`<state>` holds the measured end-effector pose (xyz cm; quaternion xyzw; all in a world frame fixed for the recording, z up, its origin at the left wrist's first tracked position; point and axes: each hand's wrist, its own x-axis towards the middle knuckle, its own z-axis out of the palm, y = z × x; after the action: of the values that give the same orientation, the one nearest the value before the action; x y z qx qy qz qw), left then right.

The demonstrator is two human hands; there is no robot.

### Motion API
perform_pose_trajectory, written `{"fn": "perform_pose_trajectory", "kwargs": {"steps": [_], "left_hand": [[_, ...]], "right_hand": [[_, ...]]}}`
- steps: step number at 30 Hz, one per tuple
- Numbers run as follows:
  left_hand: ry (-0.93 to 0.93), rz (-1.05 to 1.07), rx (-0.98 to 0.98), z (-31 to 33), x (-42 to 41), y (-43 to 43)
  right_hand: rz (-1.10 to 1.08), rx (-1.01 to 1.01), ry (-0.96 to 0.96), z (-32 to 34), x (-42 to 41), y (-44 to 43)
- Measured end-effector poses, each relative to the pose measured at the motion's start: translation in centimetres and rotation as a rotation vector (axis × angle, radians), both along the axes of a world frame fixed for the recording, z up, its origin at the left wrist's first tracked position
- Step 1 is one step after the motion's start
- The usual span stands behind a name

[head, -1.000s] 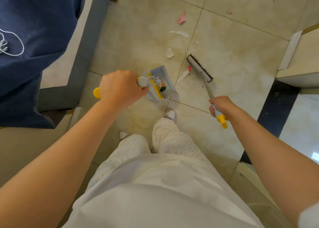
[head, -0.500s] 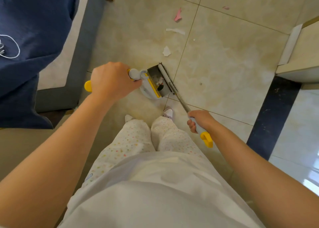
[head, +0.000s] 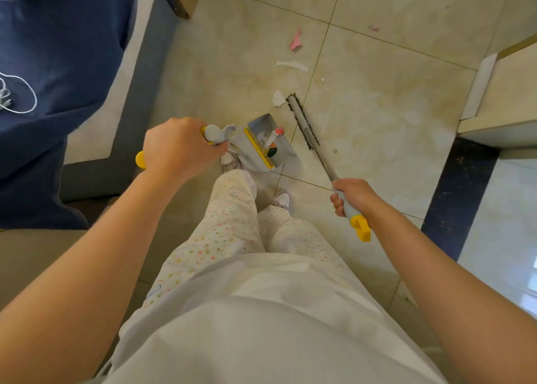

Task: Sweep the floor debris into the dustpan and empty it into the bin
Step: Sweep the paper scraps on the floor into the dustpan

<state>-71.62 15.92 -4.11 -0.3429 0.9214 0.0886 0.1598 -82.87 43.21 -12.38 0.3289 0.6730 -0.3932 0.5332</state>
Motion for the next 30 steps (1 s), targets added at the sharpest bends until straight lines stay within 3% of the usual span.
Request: {"fn": "perform_pose_trajectory", "kwargs": {"steps": [9, 18, 27, 30], "left_hand": [[0.036, 0.040, 0.054, 0.7, -2.8, -4.8], [0.031, -0.037, 0.086, 1.2, -6.4, -11.9], [0.002, -0.157, 0.073, -0.5, -9.1, -16.0], [-0.012, -0.178, 0.071, -0.8, -9.5, -16.3]], "right_hand": [[0.111, 0.040, 0.101, 0.0, -2.6, -4.4], [0.048, 0.062, 0.168, -0.4, -5.6, -11.5], [0.267, 0.216, 0.026, -3.4, -7.0, -17.1], [0.231, 0.249, -0.068, -3.5, -6.0, -18.4]]}}
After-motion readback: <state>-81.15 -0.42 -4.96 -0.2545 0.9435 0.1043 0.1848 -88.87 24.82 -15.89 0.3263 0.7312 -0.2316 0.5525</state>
